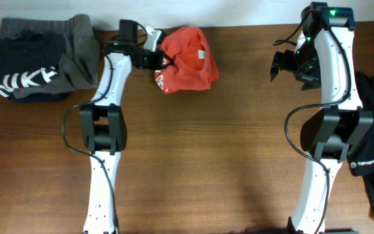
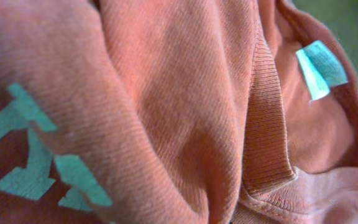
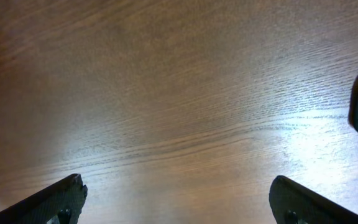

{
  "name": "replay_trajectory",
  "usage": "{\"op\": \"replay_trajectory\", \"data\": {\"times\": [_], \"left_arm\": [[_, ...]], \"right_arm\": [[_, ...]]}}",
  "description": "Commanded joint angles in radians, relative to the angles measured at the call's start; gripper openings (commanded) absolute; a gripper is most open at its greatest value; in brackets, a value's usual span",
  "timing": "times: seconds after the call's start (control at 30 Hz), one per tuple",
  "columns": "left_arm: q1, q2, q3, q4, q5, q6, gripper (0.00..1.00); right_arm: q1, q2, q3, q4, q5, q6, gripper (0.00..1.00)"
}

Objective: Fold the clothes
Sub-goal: 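Lift the red bundle with the left gripper and carry it up-left, then move the held bundle onto the dark clothes stack at top left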

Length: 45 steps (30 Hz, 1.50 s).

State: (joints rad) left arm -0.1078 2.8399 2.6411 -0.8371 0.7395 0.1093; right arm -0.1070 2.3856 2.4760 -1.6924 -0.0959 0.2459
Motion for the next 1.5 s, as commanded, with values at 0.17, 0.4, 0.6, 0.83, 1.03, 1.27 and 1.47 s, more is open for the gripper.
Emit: {"op": "replay_trajectory", "data": {"times": [0.17,0.4,0.6,0.83,1.03,1.27,1.47], "left_arm": [[0.100,0.010,0.248,0.002,-0.004,0.024,0.00],[0.187,0.010,0.375,-0.003,-0.003,0.023,0.00],[0.249,0.006,0.401,-0.004,-0.003,0.023,0.00],[0.312,-0.057,0.405,-0.004,-0.003,0.023,0.00],[0.321,-0.119,0.405,-0.005,-0.003,0.019,0.00],[0.328,-0.182,0.405,-0.015,-0.004,0.012,0.00],[0.359,-0.196,0.405,-0.027,-0.004,0.011,0.00]], "right_arm": [[0.003,-0.010,-0.023,-0.003,0.002,-0.006,0.99],[0.003,-0.010,-0.024,-0.006,0.002,-0.006,0.99],[0.003,-0.010,-0.024,-0.006,0.002,-0.006,0.99],[0.003,-0.010,-0.024,-0.006,0.002,-0.006,0.99],[0.003,-0.010,-0.024,-0.006,0.002,-0.006,0.99],[0.003,-0.010,-0.024,-0.006,0.002,-0.006,0.99],[0.003,-0.010,-0.024,-0.006,0.002,-0.006,0.99]]}}
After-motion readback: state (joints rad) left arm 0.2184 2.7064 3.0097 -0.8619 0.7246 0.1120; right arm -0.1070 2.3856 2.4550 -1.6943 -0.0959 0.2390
